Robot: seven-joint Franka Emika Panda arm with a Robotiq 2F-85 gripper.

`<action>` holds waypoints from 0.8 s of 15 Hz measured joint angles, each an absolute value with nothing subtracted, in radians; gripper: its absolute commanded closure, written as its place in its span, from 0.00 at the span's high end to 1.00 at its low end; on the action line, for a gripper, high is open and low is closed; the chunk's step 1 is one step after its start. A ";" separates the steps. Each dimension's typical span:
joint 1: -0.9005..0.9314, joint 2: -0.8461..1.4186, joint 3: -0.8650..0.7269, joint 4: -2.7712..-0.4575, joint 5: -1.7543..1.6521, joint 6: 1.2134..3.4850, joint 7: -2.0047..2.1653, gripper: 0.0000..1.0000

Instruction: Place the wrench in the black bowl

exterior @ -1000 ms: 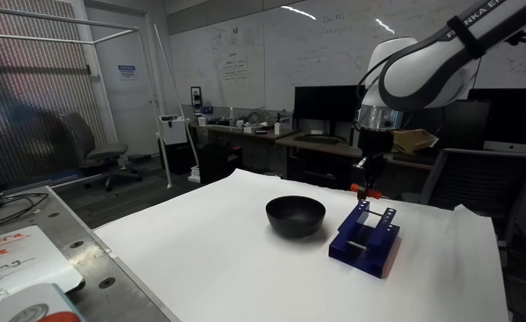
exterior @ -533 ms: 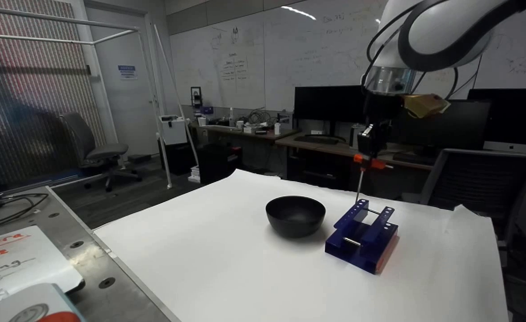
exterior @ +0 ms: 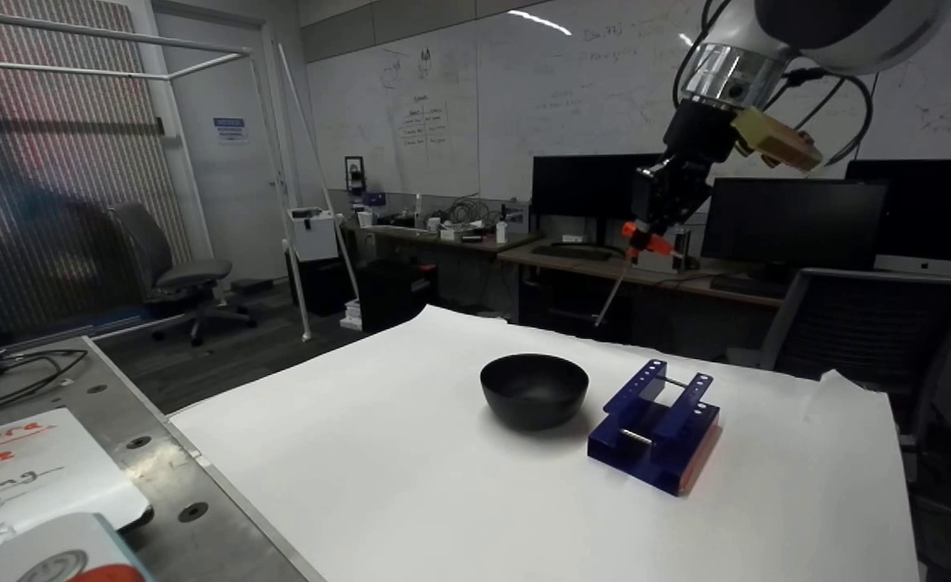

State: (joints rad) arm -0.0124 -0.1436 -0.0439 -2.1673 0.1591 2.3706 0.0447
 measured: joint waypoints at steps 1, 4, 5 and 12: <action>-0.012 -0.126 -0.044 -2.176 0.210 2.408 0.042 0.05; -0.001 -0.041 -0.040 -2.190 0.353 2.504 0.008 0.05; 0.003 -0.006 -0.036 -2.189 0.403 2.529 -0.013 0.05; -0.009 0.196 0.015 -2.134 0.644 2.602 -0.149 0.05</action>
State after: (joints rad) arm -0.0086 0.1963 0.0147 -2.1337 0.6436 2.6016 -0.1487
